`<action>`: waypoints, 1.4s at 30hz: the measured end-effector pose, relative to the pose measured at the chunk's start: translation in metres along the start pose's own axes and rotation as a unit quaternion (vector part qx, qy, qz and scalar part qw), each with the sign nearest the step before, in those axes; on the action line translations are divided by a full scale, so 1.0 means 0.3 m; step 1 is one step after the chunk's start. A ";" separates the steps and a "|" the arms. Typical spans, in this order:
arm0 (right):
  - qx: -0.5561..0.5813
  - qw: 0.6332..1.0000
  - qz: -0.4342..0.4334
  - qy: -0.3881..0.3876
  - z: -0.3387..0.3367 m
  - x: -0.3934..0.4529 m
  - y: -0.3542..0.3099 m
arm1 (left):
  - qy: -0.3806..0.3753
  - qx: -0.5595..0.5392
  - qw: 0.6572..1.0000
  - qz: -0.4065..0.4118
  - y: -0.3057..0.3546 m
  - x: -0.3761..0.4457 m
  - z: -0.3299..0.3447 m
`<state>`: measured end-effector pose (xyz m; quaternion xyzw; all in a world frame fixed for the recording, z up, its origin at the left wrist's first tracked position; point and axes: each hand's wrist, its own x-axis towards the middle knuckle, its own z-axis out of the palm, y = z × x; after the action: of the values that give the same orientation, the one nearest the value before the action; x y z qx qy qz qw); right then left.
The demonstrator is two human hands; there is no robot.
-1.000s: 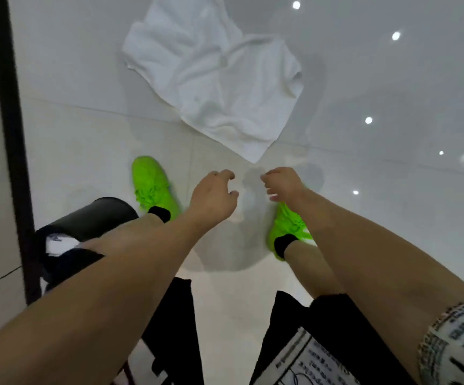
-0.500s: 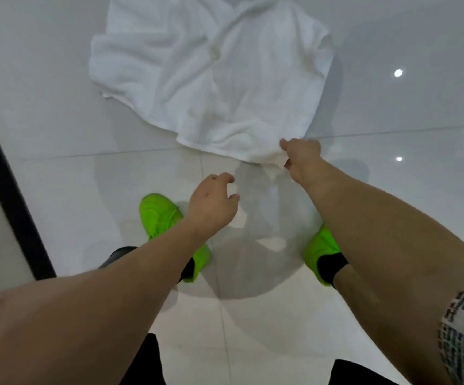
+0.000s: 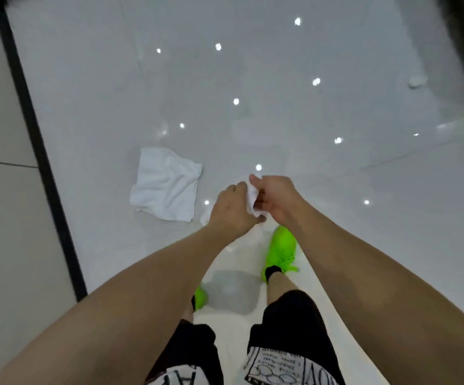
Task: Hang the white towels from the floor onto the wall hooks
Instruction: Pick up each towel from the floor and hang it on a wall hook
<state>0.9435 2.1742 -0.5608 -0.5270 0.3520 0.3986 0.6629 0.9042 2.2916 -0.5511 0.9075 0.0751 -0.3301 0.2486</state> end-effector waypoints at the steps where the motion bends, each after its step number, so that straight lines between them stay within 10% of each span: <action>1: 0.003 1.000 -0.030 -0.006 -0.043 -0.093 -0.108 | 0.029 -0.021 0.999 0.025 0.118 -0.012 -0.069; 16: 0.221 0.870 -0.403 0.180 -0.844 -1.139 -1.078 | 0.158 -0.031 0.909 0.385 1.749 -0.235 -0.745; 26: 0.016 0.768 -0.491 0.412 -1.344 -1.338 -1.433 | 0.098 -0.073 0.821 0.558 2.551 -0.174 -0.804; 42: 0.158 0.666 -0.513 0.518 -2.074 -1.590 -1.844 | -0.137 0.016 0.777 0.614 3.456 0.112 -0.613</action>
<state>1.2049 1.4195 -0.0291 -0.6335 0.3709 -0.4030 0.5466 1.3448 1.4859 -0.0350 0.7100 -0.5387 -0.2291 0.3914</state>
